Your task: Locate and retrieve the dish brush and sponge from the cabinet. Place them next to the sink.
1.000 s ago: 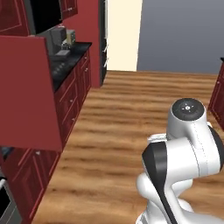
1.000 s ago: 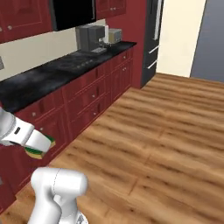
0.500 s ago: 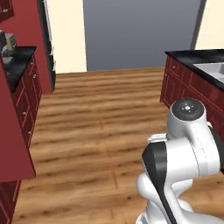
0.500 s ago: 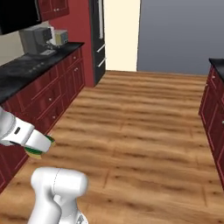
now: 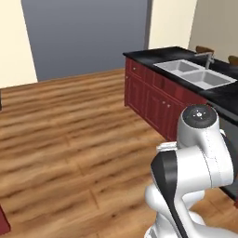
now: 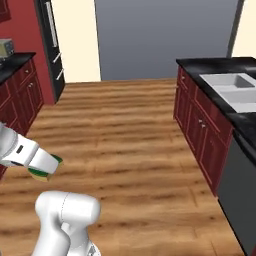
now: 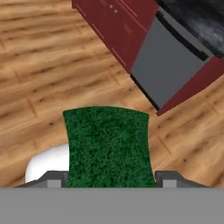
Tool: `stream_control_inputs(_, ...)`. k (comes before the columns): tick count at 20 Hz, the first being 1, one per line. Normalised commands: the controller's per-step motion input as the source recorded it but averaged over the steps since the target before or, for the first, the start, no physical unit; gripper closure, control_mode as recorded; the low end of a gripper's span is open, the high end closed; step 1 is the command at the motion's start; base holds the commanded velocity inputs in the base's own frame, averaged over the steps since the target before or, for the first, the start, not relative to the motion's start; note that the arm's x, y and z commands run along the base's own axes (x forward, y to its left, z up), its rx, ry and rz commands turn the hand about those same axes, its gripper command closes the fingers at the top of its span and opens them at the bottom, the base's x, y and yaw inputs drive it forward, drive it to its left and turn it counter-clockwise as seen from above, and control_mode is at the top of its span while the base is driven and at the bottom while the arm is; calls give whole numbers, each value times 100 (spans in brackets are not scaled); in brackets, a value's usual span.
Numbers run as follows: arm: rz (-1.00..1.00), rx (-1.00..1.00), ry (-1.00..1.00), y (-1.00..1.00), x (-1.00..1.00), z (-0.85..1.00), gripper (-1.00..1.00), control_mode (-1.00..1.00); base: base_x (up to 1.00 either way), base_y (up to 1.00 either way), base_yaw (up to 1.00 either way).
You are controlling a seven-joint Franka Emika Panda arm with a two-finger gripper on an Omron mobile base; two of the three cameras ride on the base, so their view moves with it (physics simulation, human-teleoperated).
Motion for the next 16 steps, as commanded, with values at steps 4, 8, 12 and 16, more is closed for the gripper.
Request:
stream_control_inputs(4, 0, 0, 0, 0, 0, 0, 100, 100, 0, -7, -47)
stream_control_inputs(8, 0, 0, 0, 0, 0, 0, 100, 100, 0, -9, -47)
stream_control_inputs(12, 0, 0, 0, 0, 0, 0, 100, 100, 8, 0, -45)
stream_control_inputs(16, 0, 0, 0, 0, 0, 0, 100, 100, 18, 0, -42)
